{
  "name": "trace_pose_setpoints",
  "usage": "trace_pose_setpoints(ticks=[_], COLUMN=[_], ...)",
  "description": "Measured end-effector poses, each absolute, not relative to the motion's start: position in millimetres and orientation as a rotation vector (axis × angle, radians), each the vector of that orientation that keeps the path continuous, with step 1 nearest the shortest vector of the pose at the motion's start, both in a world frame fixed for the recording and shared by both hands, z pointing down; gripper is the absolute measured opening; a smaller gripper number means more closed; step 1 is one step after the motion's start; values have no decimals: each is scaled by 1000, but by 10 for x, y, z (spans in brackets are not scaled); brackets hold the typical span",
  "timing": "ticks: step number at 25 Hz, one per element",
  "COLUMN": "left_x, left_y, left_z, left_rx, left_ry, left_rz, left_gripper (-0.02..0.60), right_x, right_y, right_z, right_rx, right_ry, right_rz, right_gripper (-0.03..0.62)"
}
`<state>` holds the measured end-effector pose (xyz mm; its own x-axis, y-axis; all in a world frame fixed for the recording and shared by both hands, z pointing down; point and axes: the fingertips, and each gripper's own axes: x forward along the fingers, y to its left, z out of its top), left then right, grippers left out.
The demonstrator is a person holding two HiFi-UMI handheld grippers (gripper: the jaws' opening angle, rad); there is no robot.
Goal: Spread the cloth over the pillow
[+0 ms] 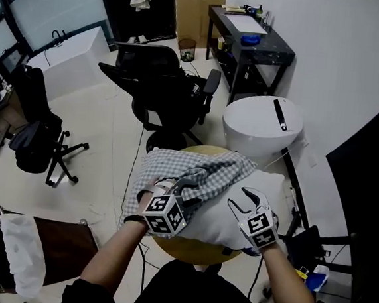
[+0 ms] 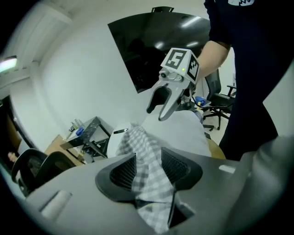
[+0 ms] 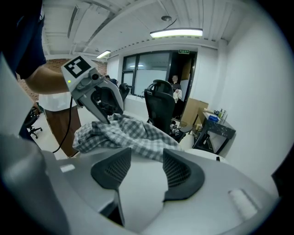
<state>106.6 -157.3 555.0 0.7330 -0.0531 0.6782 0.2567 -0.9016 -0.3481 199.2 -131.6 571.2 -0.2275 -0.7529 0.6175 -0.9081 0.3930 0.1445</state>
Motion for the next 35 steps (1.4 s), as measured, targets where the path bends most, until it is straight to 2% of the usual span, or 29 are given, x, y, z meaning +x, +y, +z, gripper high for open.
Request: trace_pose_setpoints(ticks=[2,9,10,13,14,15,28,35], left_x=[1217,1401,1396,1380,1380,1382,1506,1586], left_y=[-1413,-1426,-1451,-1501,-1509,-1507,-1336,-1247], left_z=[5663,6122,6153,6150,6120,6085,5326,5124], left_rx=[-2477,-2330,-2322,-2322,-2334,-2346,-2549,-2567], left_ry=[-235,-289,-291,-284,-277,-274,-142,15], left_rz=[-1024,-1169,-1182,-1186,-1175,-1162,-968,-990], left_gripper=[190,184,173,65,10,0,0,0], right_x=[2028,2084,2087,2106,2120,2141,2613,2854], right_y=[-1330,-1342,-1339,-1342,-1348,-1355,-1543,-1798], right_z=[5777,5849,5856,5875,5881,5889,6162,6319], right_rx=[1417,1447,1448,1452,1453,1454,1224,1139], right_ry=[-2023,-1987,-1982,-1965,-1957,-1948,-1822,-1861], right_rz=[342,371,372,372,369,365,128,64], right_gripper=[227,227,227,227,227,227,229,227])
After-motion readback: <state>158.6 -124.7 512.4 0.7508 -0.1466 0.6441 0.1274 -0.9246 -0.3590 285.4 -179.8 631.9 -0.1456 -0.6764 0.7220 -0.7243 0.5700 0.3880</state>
